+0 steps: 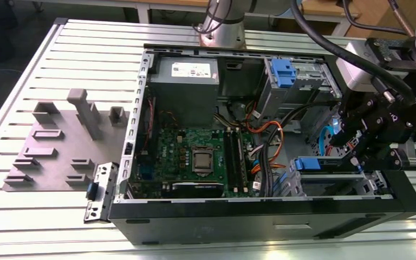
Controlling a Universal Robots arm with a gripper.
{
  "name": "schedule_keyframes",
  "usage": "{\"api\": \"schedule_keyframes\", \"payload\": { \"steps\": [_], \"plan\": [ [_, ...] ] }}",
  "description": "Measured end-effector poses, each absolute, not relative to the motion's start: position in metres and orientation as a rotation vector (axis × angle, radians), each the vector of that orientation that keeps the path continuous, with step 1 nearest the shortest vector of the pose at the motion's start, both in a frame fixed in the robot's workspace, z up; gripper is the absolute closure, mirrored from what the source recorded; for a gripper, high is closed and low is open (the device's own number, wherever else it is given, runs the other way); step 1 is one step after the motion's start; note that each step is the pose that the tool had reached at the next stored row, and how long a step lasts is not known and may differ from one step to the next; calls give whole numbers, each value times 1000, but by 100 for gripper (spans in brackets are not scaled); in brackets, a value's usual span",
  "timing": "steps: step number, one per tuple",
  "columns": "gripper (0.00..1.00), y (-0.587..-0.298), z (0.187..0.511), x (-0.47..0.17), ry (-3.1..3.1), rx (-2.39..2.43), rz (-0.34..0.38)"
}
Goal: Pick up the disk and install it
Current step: 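Insert the first disk wire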
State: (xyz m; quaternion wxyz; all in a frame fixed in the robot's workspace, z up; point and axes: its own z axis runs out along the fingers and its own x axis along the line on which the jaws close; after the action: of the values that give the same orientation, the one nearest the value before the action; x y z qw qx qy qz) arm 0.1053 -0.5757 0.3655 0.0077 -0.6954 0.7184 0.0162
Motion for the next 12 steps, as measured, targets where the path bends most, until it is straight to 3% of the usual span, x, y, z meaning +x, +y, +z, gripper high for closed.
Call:
{"api": "schedule_keyframes", "payload": {
  "steps": [12],
  "plan": [
    [58,-557,365,109,2246,-2174,50]
  ]
}}
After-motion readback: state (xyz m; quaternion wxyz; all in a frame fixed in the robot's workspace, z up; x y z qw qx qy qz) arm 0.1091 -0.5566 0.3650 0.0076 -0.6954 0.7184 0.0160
